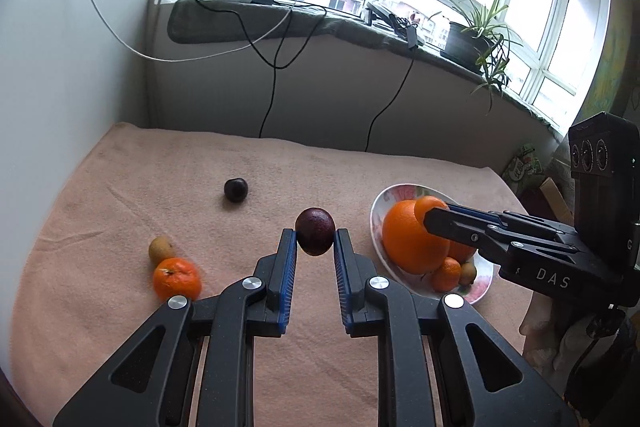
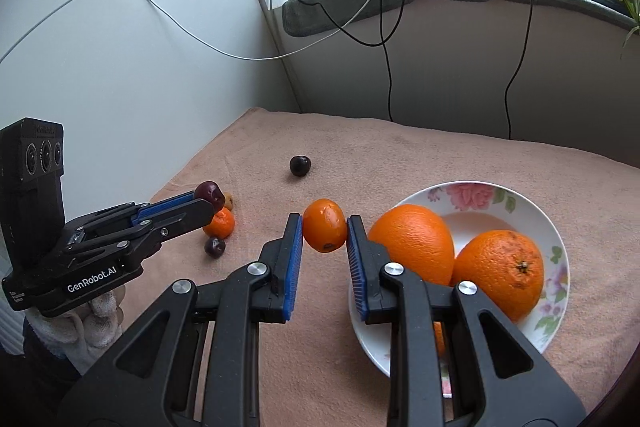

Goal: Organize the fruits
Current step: 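Carry the kumquat and plum in both grippers over the plate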

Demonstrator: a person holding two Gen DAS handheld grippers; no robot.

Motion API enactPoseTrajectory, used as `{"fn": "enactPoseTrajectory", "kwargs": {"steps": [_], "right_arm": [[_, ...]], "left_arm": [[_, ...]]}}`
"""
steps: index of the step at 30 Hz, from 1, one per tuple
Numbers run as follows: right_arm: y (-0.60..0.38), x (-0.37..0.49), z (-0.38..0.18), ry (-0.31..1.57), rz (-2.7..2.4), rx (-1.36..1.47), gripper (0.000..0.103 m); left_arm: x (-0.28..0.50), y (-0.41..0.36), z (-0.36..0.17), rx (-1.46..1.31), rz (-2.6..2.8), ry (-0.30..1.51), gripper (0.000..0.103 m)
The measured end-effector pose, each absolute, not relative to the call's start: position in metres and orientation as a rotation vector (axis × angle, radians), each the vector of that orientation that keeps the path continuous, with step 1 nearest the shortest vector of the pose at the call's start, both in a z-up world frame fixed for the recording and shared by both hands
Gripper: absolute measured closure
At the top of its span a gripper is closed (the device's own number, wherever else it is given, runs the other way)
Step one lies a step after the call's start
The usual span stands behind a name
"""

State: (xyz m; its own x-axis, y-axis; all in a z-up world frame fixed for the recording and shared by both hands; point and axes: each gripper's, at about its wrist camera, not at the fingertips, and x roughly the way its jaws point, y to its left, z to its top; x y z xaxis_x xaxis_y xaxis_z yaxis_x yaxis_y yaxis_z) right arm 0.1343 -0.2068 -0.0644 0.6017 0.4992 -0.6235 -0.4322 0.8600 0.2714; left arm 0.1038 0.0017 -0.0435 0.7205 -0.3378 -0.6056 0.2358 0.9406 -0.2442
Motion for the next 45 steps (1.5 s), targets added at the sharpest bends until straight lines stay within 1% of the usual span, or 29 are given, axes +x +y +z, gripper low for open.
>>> {"fn": "enactPoseTrajectory", "kwargs": {"steps": [20,32,45], "right_arm": [[-0.291,0.144,-0.067,0.743,0.389,0.144,0.080],[-0.300,0.170,-0.080,0.770,0.373,0.169,0.080],[-0.299,0.185,-0.089,0.801,0.371,0.186,0.080]], "left_arm": [[0.127,-0.081,-0.038,-0.101,-0.461,0.705,0.086],[0.144,-0.108,-0.043,-0.071,-0.490,0.725,0.086],[0.153,-0.116,-0.046,-0.057,-0.500,0.740,0.086]]}}
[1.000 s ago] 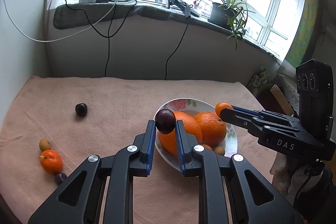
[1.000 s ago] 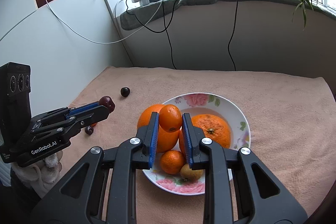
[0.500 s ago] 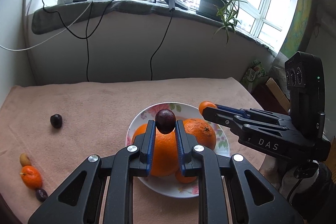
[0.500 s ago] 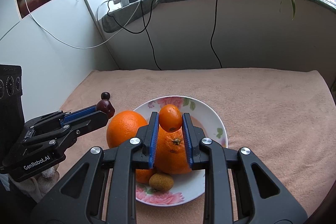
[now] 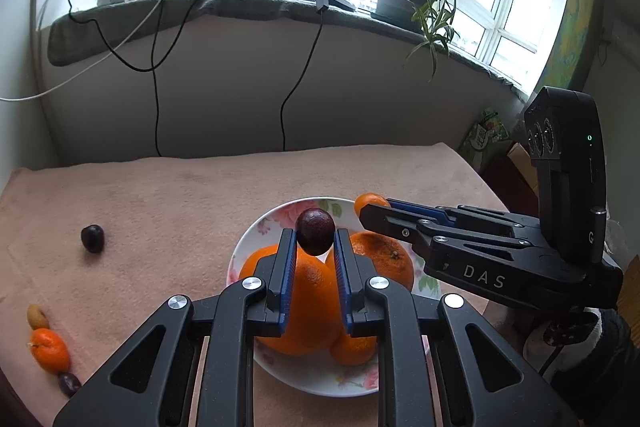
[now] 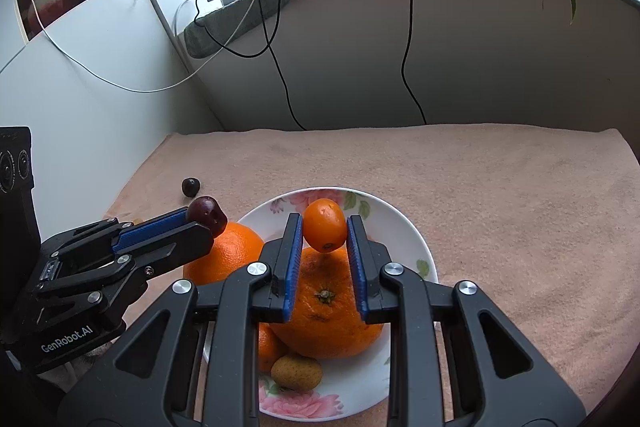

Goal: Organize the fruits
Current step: 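Carry the kumquat and plum in both grippers over the plate, then lower both fruits onto the plate and open both grippers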

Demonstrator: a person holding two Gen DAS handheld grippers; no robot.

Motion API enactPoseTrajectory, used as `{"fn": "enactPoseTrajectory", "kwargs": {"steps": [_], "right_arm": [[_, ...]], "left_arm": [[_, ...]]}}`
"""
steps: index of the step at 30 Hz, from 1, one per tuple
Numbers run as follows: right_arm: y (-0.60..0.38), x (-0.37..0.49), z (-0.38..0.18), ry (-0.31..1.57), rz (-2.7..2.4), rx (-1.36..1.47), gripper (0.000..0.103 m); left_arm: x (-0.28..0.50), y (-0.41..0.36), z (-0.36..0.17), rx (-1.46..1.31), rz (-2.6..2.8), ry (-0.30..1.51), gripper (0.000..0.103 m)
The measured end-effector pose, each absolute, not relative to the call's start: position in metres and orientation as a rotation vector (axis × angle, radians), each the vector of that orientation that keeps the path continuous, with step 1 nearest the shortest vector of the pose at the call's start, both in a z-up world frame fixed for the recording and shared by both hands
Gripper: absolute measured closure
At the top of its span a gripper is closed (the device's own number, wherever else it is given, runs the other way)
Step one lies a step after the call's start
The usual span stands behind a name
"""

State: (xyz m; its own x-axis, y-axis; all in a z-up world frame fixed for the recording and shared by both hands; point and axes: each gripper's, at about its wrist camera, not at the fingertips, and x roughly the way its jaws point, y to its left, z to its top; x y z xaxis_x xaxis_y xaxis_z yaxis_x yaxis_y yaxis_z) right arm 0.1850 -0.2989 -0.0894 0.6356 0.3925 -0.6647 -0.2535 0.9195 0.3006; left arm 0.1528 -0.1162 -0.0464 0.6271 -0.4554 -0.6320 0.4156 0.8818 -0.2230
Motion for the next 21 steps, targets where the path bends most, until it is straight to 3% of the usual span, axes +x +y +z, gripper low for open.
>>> {"fn": "enactPoseTrajectory", "kwargs": {"steps": [18,21], "right_arm": [[-0.2972,0.1905,-0.0947,0.817,0.369,0.191,0.080],[-0.2977,0.1890,-0.0958,0.821,0.355,0.185,0.075]], "left_arm": [[0.1557,-0.1189,-0.0485,-0.049,-0.497,0.752,0.085],[0.1539,-0.1195,-0.0477,-0.044,-0.493,0.746,0.076]]}}
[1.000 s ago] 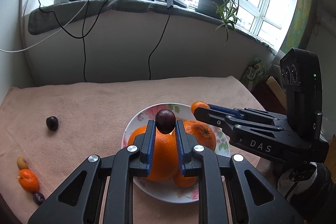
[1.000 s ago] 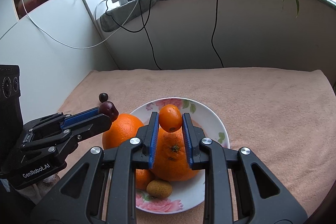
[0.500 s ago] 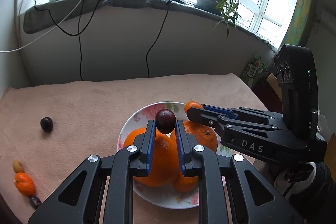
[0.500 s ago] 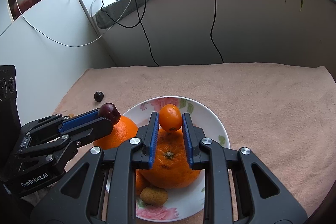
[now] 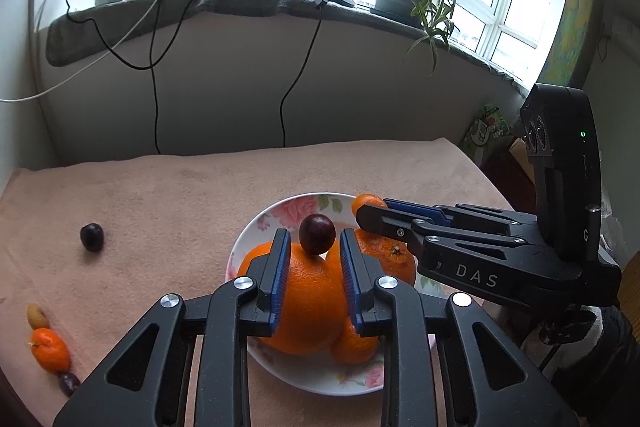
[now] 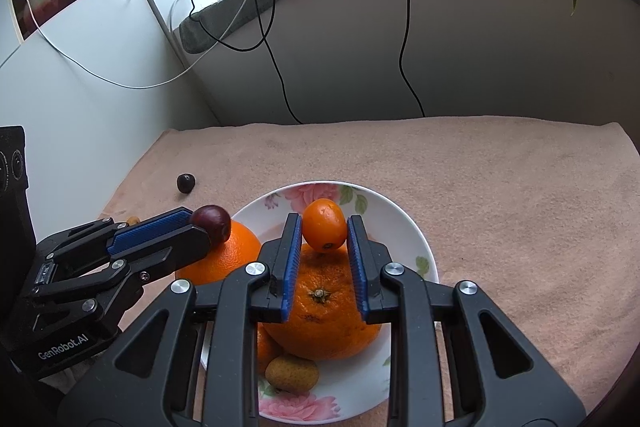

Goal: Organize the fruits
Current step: 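Lower both fruits onto the plate and open both grippers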

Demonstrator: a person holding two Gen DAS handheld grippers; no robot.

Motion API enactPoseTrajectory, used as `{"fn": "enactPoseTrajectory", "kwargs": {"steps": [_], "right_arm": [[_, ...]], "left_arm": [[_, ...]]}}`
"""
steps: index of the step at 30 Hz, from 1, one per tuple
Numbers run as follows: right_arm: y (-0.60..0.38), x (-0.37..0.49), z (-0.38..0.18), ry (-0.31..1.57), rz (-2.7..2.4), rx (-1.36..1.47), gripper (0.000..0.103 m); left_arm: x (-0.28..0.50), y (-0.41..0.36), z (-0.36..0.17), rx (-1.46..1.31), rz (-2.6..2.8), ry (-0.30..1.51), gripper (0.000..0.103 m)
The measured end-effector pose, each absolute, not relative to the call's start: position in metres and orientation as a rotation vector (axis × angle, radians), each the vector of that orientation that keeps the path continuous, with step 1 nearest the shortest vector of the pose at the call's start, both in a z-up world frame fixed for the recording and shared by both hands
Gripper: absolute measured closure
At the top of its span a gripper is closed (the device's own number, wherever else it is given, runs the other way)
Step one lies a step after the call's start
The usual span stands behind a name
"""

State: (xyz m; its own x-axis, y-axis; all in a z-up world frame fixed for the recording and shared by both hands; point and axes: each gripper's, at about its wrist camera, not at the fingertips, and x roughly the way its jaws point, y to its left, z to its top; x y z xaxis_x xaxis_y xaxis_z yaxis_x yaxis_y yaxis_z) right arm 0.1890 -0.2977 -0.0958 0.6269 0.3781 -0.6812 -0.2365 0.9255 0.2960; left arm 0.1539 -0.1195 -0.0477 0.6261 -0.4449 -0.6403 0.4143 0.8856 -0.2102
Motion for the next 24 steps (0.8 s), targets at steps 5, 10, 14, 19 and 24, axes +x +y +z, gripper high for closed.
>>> {"fn": "enactPoseTrajectory", "kwargs": {"steps": [5,10,14,19,24], "right_arm": [[-0.303,0.186,-0.094,0.800,0.336,0.205,0.046],[-0.306,0.183,-0.090,0.783,0.319,0.211,0.030],[-0.310,0.178,-0.087,0.758,0.298,0.219,0.016],[-0.313,0.175,-0.083,0.746,0.273,0.213,0.014],[-0.315,0.171,-0.076,0.728,0.257,0.215,0.013]], "left_arm": [[0.152,-0.117,-0.047,-0.052,-0.495,0.745,0.076],[0.147,-0.113,-0.046,-0.057,-0.493,0.736,0.052],[0.143,-0.112,-0.043,-0.043,-0.460,0.722,0.030],[0.141,-0.110,-0.042,-0.030,-0.437,0.722,0.029],[0.138,-0.106,-0.042,-0.032,-0.423,0.721,0.029]]}}
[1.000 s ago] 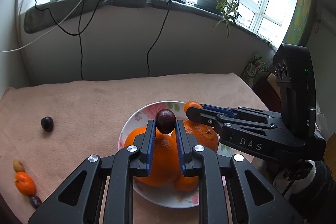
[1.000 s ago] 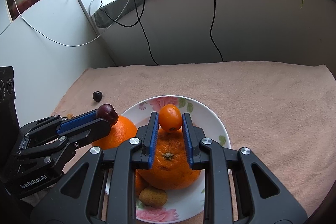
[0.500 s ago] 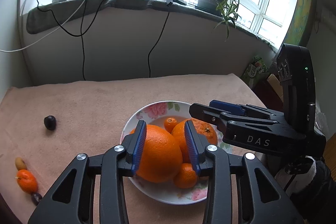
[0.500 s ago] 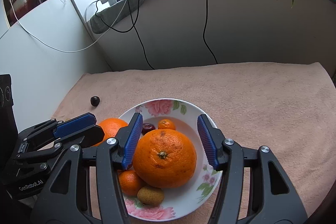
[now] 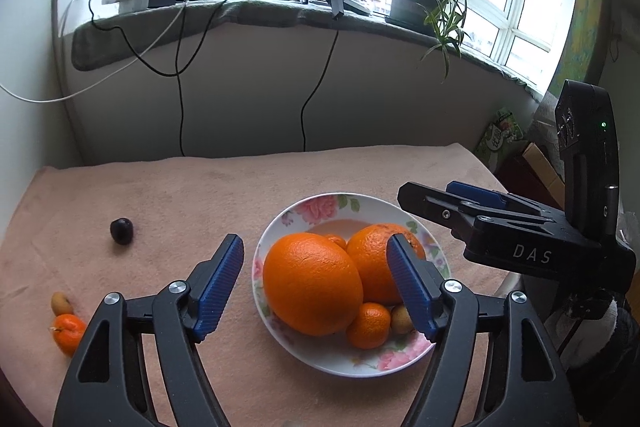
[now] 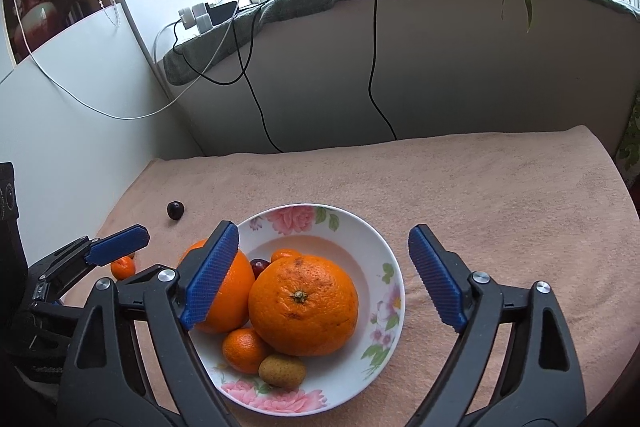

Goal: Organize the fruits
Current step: 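Lower both fruits onto the plate and open both grippers, then move both tools back toward the remaining fruits on the towel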

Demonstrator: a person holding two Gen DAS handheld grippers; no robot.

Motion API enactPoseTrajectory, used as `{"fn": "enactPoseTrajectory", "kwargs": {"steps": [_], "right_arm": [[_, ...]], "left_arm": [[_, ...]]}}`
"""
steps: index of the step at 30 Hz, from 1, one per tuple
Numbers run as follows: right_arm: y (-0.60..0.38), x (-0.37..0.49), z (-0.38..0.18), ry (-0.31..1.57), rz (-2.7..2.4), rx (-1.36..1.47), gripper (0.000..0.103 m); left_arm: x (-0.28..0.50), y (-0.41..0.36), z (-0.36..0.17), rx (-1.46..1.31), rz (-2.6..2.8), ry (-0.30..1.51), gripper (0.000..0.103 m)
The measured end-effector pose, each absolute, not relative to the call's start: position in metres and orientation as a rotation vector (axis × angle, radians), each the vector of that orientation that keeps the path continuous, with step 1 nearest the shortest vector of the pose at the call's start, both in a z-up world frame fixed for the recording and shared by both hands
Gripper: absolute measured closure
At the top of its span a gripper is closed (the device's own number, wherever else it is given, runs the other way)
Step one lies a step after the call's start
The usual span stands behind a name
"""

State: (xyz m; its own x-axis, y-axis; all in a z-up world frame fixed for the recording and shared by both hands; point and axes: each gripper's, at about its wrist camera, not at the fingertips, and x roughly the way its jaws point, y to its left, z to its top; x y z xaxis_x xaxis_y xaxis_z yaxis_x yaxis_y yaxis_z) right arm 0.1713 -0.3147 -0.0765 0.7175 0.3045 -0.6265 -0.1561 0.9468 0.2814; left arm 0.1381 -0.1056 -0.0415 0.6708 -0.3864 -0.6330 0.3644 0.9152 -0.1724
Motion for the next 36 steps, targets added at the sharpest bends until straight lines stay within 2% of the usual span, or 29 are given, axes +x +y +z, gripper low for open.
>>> {"fn": "enactPoseTrajectory", "kwargs": {"steps": [2,6,9,36], "right_arm": [[-0.315,0.169,-0.074,0.720,0.251,0.210,0.012],[-0.314,0.163,-0.068,0.688,0.225,0.196,0.000],[-0.313,0.160,-0.064,0.676,0.218,0.194,0.000],[-0.261,0.131,-0.047,0.663,0.355,0.168,0.000]], "left_arm": [[0.136,-0.104,-0.041,-0.031,-0.419,0.716,0.029],[0.133,-0.101,-0.038,-0.022,-0.404,0.706,0.029],[0.129,-0.097,-0.038,-0.019,-0.388,0.701,0.025],[0.108,-0.041,-0.034,-0.053,-0.290,0.684,0.024]]}}
